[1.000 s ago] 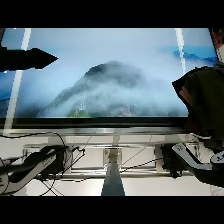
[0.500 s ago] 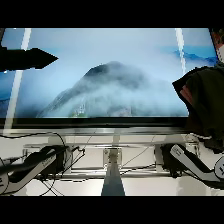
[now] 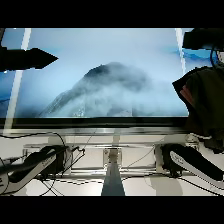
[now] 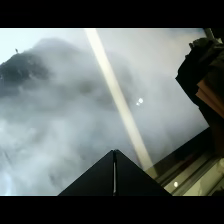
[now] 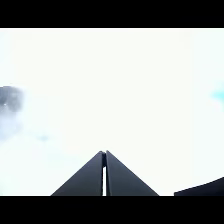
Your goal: Fold the clothes and pants, and hang the long-sleeved shirts on hangers.
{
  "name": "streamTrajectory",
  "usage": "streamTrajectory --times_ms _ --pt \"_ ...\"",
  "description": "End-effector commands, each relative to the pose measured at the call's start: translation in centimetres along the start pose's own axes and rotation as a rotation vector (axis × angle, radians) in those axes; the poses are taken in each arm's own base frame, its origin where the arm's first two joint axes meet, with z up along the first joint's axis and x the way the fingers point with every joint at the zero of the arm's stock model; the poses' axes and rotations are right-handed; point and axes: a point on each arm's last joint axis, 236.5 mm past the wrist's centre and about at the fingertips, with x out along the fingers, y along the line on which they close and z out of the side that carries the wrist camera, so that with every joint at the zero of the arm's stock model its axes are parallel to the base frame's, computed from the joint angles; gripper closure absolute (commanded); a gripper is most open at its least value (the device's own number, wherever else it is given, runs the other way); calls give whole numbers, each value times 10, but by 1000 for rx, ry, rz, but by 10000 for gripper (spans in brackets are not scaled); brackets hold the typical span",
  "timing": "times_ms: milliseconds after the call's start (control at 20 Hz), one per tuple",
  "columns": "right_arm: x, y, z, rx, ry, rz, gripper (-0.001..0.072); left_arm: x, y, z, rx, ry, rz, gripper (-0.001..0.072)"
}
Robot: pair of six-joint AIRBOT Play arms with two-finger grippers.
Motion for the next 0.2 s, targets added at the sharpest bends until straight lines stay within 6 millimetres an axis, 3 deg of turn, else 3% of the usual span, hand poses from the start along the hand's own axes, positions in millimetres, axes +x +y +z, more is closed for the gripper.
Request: streamTrajectory --times_ms 0,150 --pt "0 24 10 -80 -42 43 662 0 0 0 1 -1 1 664" --pt "-1 27 11 -75 -45 54 662 0 0 0 1 -1 1 664"
